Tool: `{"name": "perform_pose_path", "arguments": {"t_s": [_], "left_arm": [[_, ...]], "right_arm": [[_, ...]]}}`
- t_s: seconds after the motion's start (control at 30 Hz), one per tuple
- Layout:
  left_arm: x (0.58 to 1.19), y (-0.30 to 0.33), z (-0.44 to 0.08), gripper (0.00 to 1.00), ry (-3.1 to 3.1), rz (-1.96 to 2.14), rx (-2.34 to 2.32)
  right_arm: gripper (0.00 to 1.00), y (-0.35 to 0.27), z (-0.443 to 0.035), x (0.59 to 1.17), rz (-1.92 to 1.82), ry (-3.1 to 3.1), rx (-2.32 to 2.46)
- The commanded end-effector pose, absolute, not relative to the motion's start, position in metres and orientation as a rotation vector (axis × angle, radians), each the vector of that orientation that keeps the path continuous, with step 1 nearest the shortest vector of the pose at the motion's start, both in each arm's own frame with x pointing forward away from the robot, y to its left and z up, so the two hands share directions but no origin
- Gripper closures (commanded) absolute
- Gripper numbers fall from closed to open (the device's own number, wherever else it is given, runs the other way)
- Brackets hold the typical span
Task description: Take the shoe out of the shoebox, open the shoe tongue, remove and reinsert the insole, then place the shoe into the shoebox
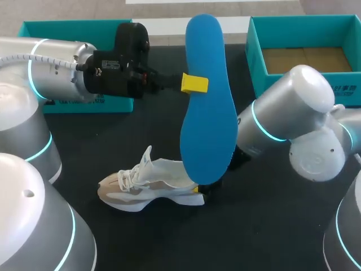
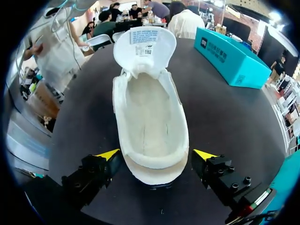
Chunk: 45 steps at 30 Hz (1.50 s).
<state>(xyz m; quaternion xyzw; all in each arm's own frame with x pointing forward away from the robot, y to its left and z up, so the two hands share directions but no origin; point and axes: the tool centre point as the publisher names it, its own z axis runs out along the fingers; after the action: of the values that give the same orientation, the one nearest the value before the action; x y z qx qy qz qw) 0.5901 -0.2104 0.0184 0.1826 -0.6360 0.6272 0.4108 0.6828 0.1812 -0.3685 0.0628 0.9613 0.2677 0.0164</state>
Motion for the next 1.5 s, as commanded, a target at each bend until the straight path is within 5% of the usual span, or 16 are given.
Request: {"name": "perform_pose_path", "arguments": {"t_s": [0.03,1.5], "left_arm": [[0.589,-0.21,0.018,1.0,-1.602,1.579,0.462],[0.589,-0.21,0.018,1.0,-1.602,1.579,0.462]], "right_arm": [[0.0,0.181,-0.356,0.681,0.684,3.024,0.188],[0.0,0.194,-0.311,0.686,0.684,3.036,0.175]]}}
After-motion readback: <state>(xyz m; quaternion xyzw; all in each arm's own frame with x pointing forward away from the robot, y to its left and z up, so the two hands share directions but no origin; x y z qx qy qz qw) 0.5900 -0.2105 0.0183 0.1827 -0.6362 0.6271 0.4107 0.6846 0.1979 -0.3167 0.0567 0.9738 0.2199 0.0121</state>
